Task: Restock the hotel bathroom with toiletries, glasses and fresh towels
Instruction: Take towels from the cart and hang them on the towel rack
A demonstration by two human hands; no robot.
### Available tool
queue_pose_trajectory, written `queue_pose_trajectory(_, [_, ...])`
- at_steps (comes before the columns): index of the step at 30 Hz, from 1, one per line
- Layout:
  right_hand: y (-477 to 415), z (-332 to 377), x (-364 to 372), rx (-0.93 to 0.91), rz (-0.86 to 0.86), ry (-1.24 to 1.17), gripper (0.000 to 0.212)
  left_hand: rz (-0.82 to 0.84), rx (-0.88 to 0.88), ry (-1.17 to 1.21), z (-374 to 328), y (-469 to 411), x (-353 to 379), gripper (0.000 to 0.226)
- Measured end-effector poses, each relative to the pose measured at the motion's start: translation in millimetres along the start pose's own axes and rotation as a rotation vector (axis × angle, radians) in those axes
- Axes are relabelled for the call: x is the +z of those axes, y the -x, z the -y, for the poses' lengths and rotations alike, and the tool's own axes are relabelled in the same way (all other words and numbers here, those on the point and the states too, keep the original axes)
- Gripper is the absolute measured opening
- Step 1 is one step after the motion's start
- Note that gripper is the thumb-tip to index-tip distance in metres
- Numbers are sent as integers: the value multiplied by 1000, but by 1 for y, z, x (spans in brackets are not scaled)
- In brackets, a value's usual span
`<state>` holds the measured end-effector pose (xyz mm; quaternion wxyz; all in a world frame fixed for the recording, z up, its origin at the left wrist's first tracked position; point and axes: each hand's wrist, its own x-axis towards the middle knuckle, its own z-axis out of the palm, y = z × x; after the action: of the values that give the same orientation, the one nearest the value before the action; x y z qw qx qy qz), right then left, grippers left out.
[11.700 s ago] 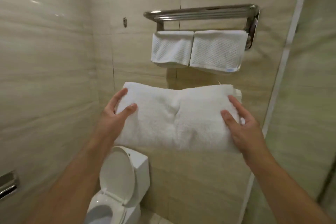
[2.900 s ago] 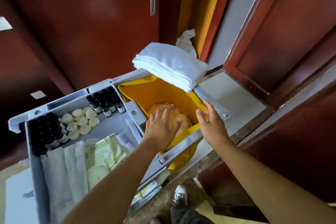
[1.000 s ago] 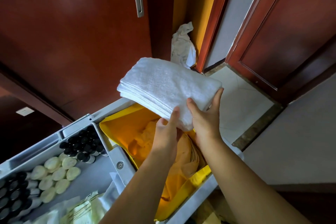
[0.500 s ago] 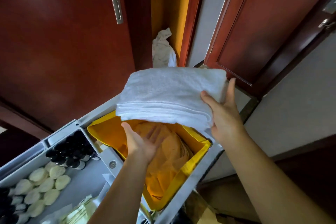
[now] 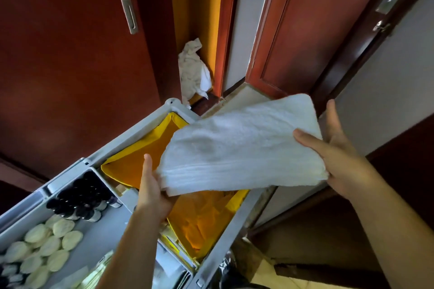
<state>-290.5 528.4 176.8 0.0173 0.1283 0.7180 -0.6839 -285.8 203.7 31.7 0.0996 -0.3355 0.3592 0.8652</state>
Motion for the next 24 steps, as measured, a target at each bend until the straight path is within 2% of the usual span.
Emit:
queue_pose_trajectory(5, [32,-19,-22,80,-57,89,104,190,71,-469,-22,25,-7,64])
queue_pose_trajectory(10, [72,-45,-40,125,-58,111,99,260,-16,-722,-28,44,-16,52])
queue_pose_trajectory(12, [85,-54,-48,144,-69,116,94,281,-16,-776,-26,49,-21,62])
queue_pose_trajectory(16, [114,-73,-58,156,-55,121,79,304,-36,-846,-14,65,-20,42])
queue_pose_trajectory(18, [130,-86,-63,160,-43,102,74,301,-53,-864,-4,74,-17,43])
queue_pose_trajectory(22, [159,-106,-69,189,-44,43,69,274,-19,-859,13,99,-22,57])
queue_pose_trajectory(24, [168,-113,-69,203,-44,24,66,276,21,-807,15,108,-33,77])
